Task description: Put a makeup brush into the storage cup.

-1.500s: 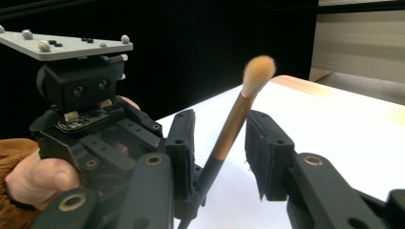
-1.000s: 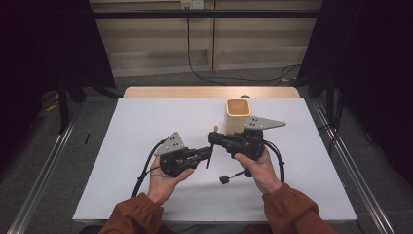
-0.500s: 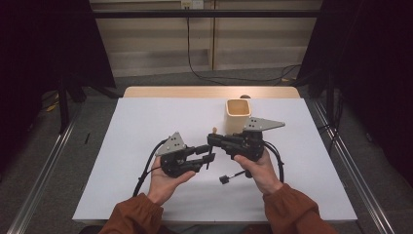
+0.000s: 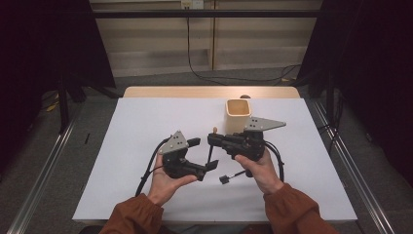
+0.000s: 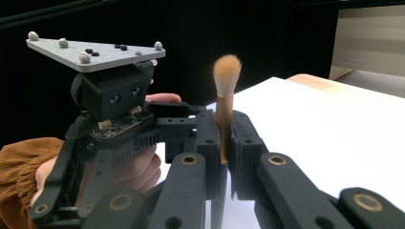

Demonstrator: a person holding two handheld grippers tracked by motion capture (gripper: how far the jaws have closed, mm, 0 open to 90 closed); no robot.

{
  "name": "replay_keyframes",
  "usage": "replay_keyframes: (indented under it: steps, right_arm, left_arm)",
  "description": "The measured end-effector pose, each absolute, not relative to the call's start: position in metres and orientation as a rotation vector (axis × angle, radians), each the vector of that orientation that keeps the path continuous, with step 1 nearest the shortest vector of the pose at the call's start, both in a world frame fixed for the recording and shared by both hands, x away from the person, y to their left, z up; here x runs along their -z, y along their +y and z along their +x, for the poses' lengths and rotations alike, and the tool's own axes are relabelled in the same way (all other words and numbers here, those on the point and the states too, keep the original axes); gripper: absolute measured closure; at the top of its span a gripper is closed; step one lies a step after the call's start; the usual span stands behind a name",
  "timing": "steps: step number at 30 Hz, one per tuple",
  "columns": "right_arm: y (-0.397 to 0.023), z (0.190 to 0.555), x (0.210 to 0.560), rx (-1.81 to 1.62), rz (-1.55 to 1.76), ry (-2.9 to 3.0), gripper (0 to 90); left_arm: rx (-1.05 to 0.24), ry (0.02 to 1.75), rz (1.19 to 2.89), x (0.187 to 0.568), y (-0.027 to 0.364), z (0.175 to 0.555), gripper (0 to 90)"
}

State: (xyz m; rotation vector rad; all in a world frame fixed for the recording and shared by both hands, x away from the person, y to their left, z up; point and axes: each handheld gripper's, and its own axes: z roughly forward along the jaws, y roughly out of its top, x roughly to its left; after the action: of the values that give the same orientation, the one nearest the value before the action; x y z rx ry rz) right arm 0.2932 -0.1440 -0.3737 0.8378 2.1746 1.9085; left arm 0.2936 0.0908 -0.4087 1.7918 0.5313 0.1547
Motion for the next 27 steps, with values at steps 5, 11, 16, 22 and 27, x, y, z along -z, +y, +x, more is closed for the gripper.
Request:
replay_keyframes:
  steps: [5, 11, 16, 22, 27]
  right_arm:
    - [-0.145, 0.293, 0.373, -1.908, 0.842, 2.168, 84.0]
    - [-0.146, 0.293, 0.374, -1.904, 0.850, 2.170, 84.0]
    - [-0.147, 0.294, 0.374, -1.898, 0.851, 2.168, 84.0]
    - [-0.149, 0.294, 0.373, -1.891, 0.853, 2.159, 84.0]
    - [-0.151, 0.294, 0.373, -1.886, 0.854, 2.154, 83.9]
  left_arm:
    - [-0.179, 0.560, 1.805, 0.409, 0.093, 0.296, 2.0]
    - [-0.202, 0.585, 1.814, 0.407, 0.099, 0.297, 1.8]
    - [-0.295, 0.624, 1.831, 0.403, 0.112, 0.297, 1.7]
    - [-0.347, 0.686, 1.782, 0.403, 0.129, 0.297, 1.6]
    - [-0.363, 0.701, 1.802, 0.403, 0.136, 0.295, 1.6]
